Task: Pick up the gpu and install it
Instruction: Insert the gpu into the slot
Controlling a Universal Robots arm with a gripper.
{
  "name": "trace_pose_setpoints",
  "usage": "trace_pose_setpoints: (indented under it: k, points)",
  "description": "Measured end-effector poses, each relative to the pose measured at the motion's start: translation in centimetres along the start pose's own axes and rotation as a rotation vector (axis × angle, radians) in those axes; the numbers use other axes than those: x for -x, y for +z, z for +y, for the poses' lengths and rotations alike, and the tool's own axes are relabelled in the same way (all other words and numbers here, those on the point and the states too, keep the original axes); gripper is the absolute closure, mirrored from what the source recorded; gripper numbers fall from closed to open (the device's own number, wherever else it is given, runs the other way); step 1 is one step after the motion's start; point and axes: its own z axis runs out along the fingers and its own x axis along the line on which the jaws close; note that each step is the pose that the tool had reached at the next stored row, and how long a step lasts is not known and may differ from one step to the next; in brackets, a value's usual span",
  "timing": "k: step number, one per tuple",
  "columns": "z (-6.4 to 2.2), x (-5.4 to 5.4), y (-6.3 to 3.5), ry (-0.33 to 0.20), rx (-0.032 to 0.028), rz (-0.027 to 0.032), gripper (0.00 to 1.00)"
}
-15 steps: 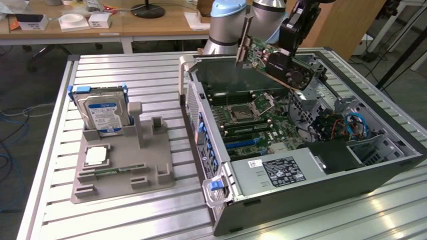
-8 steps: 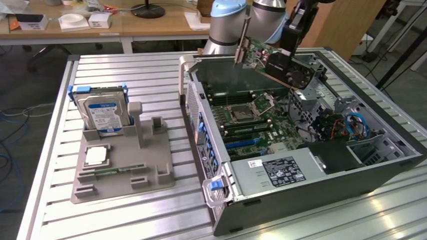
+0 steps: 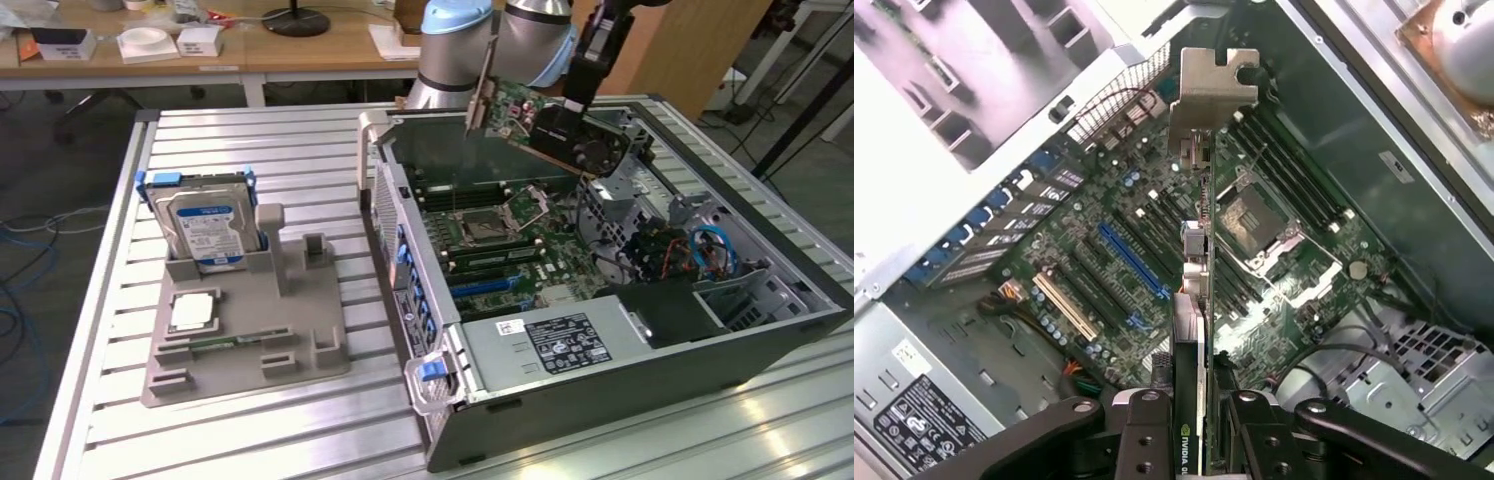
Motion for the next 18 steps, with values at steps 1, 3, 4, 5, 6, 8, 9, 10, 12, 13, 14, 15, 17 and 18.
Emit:
trace_pose_setpoints:
  k: [1, 3, 4, 5, 6, 8, 9, 10, 12, 13, 14, 15, 17, 18]
  points:
    - [0.0, 0.0, 0.0, -0.011, 0.0002, 0.0002, 0.74]
    - [0.0, 0.0, 0.0, -0.033, 0.0006, 0.0006, 0.74]
    - [0.0, 0.0, 0.0, -0.044, 0.0008, 0.0008, 0.74]
    - [0.0, 0.0, 0.0, -0.054, 0.001, 0.0009, 0.74]
    - [0.0, 0.0, 0.0, -0.065, 0.0012, 0.0012, 0.74]
    - [0.0, 0.0, 0.0, -0.088, 0.0016, 0.0015, 0.74]
    - [0.0, 0.0, 0.0, -0.099, 0.0018, 0.0017, 0.74]
    - [0.0, 0.0, 0.0, -0.111, 0.002, 0.0019, 0.74]
    - [0.0, 0.0, 0.0, -0.133, 0.0024, 0.0024, 0.74]
    - [0.0, 0.0, 0.0, -0.145, 0.0026, 0.0025, 0.74]
    - [0.0, 0.0, 0.0, -0.157, 0.0028, 0.0027, 0.74]
    - [0.0, 0.0, 0.0, -0.169, 0.0031, 0.003, 0.74]
    - [0.0, 0.0, 0.0, -0.191, 0.0034, 0.0033, 0.74]
    - [0.0, 0.0, 0.0, -0.202, 0.0036, 0.0035, 0.74]
